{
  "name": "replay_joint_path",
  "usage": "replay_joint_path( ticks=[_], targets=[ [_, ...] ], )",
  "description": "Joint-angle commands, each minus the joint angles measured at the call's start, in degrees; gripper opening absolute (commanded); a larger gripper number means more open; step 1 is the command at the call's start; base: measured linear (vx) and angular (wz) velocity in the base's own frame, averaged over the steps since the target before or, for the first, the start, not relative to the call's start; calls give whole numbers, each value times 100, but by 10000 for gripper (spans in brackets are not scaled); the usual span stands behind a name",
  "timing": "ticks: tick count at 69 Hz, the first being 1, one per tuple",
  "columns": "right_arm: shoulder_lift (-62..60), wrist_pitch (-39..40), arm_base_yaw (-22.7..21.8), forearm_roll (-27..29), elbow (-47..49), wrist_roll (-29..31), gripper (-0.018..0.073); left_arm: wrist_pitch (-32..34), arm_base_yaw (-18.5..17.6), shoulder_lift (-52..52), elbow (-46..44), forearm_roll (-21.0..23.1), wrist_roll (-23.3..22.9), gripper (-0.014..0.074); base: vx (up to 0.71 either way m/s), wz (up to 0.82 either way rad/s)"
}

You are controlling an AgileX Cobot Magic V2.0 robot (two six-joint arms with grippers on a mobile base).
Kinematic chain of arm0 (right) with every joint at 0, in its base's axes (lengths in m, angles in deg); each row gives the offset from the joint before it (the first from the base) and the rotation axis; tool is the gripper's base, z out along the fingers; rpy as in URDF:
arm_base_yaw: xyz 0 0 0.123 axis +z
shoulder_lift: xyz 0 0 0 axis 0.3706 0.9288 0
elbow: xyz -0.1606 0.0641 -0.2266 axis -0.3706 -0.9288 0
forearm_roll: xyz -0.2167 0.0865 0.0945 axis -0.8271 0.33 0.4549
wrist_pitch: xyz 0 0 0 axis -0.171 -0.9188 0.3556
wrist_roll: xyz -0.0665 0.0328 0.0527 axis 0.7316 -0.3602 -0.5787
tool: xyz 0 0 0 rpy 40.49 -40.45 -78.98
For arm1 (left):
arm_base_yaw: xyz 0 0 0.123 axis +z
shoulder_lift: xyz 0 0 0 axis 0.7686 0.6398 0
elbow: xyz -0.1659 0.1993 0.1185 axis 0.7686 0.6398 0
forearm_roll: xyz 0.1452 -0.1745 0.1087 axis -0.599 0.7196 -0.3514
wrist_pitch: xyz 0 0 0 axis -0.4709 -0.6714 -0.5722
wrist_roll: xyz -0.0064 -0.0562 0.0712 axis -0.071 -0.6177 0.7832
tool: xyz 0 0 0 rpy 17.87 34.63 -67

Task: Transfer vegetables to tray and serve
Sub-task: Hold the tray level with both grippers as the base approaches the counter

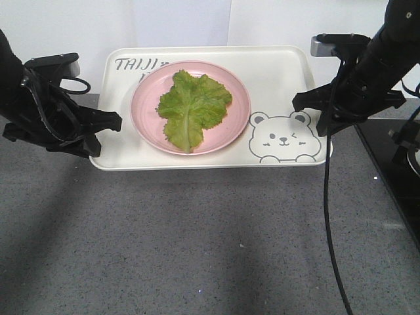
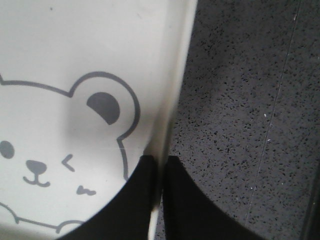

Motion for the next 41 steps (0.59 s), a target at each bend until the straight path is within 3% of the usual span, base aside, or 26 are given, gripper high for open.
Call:
replay_joint_path(
  ticks=[1,41],
  targets=[
    [-337,-106,27,174,142,151,-4,384,-91,-287,-151,295,147,-6,0,0],
    [-337,-106,27,174,142,151,-4,384,-91,-287,-151,295,147,-6,0,0]
  ],
)
